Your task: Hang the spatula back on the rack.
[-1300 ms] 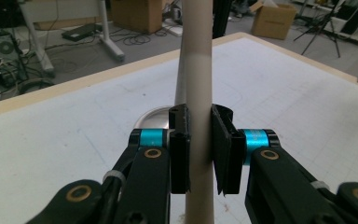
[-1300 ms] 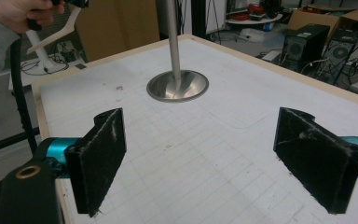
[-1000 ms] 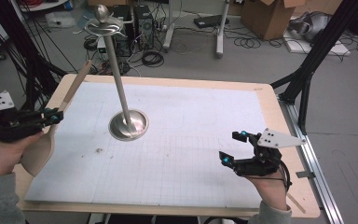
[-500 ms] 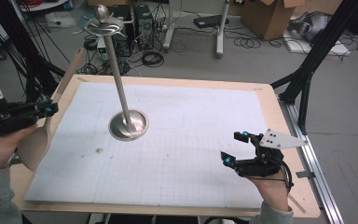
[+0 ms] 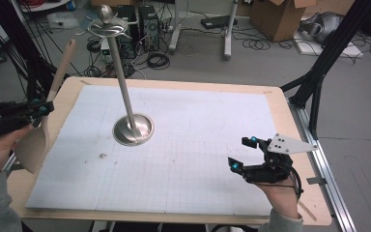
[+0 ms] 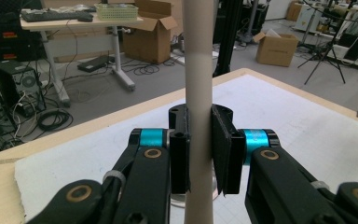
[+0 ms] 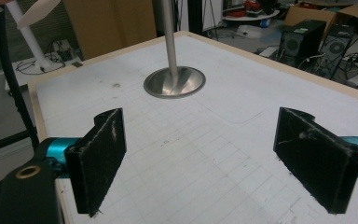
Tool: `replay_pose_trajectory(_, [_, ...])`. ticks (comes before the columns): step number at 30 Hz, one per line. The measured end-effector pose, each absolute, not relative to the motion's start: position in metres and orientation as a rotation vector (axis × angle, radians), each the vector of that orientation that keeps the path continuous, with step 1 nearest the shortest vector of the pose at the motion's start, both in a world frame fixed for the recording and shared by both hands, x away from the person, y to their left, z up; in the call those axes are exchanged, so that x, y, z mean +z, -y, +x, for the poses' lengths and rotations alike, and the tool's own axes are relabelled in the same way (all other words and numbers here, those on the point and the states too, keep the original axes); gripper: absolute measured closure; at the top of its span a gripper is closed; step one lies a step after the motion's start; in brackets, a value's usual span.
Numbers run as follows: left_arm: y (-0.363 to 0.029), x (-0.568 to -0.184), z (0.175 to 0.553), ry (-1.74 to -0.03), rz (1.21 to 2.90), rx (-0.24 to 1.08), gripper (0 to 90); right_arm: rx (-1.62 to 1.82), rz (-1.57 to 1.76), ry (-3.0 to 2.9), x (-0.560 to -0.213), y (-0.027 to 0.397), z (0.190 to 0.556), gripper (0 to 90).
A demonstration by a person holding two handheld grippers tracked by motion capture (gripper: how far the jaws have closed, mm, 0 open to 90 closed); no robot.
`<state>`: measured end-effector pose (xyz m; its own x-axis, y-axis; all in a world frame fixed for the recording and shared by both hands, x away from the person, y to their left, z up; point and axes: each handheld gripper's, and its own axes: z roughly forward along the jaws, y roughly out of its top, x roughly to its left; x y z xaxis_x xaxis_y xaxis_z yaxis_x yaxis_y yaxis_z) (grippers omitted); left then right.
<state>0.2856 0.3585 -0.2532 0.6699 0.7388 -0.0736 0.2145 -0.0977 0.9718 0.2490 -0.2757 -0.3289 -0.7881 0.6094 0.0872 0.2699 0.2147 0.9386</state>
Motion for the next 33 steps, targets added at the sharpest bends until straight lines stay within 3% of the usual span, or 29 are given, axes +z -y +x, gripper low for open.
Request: replay_pose_trajectory(33, [-0.349,-0.244,0.302,-0.738,1.625,0.475,78.0,1.597,0.837,-2.181,-0.328,0.282,0.243,16.0])
